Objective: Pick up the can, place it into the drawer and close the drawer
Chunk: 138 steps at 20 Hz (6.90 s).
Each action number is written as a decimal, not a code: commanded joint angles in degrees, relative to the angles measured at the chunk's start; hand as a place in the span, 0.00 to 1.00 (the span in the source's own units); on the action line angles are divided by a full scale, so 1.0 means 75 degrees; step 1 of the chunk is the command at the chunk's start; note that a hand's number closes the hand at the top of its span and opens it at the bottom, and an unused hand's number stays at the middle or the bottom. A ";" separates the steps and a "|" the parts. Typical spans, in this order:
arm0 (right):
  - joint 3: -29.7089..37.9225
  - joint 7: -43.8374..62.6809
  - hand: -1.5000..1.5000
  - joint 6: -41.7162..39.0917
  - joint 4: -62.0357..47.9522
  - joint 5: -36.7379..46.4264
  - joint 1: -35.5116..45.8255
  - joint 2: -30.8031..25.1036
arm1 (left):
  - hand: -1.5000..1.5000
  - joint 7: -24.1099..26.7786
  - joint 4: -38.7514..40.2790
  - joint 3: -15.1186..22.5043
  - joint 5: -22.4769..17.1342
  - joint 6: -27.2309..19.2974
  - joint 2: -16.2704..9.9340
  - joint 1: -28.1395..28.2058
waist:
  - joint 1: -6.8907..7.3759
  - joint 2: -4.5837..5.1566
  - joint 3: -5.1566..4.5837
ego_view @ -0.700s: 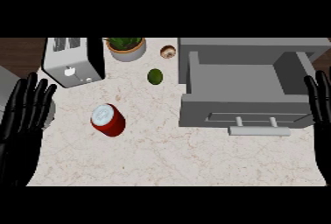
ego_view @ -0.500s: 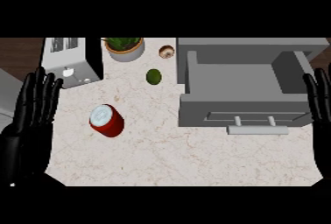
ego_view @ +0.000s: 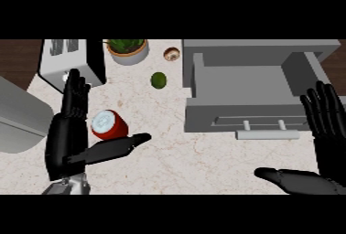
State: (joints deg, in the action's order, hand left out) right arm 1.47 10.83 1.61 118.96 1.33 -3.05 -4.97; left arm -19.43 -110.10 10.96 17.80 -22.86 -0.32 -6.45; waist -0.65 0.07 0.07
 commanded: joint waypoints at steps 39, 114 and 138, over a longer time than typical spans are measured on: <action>0.1457 -0.1232 0.00 -0.1579 -0.0161 -0.0767 -0.1674 0.0106 | 0.00 0.1427 0.2667 -0.0536 -0.1102 -0.1434 0.0040 -0.0024 | 0.0057 -0.0011 -0.0010; 0.1945 -0.1032 0.00 -0.2094 0.0168 -0.0995 -0.1627 0.0406 | 1.00 0.6315 0.9274 -0.2664 -0.3674 0.0436 -0.0006 -0.2530 | 0.0023 -0.0004 -0.0010; 0.1701 -0.0845 0.00 -0.1887 0.0995 -0.0896 -0.2193 0.0660 | 1.00 0.4246 0.5128 -0.1411 -0.3718 0.2342 -0.0931 -0.1111 | 0.0087 -0.0031 -0.0005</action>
State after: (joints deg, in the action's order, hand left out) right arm 15.16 5.99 -12.60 126.49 -6.54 -17.81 -0.43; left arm 16.80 -63.70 -2.59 -11.23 -4.80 -8.10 -17.00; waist -0.08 -0.13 0.01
